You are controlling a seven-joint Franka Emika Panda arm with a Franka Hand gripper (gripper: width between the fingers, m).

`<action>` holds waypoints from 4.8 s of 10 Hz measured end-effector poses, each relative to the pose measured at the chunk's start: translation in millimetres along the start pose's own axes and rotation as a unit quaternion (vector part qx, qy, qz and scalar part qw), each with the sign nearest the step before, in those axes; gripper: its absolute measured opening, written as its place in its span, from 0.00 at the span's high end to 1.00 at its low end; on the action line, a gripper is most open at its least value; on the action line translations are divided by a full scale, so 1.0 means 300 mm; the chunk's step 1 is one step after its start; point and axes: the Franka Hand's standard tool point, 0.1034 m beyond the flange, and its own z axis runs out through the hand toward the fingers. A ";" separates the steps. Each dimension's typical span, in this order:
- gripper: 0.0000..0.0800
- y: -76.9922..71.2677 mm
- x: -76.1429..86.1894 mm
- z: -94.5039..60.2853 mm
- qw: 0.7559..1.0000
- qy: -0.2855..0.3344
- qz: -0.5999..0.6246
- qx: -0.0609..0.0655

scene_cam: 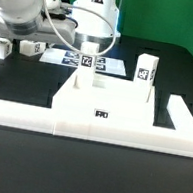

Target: Assemble square table

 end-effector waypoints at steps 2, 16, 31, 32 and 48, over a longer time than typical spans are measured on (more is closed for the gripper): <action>0.19 -0.015 0.006 0.052 1.000 -0.016 0.000 -0.005; 0.53 0.040 -0.030 0.117 0.998 -0.053 0.021 -0.001; 0.63 0.006 -0.017 -0.046 1.000 -0.013 -0.016 -0.012; 0.63 -0.011 -0.035 -0.107 1.000 0.003 -0.024 -0.013; 0.63 -0.173 0.086 -0.673 0.870 0.488 -0.026 -0.063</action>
Offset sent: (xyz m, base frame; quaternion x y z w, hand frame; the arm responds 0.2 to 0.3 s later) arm -0.0314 -0.0360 -0.0005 -0.0631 -0.0515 -0.0093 0.9966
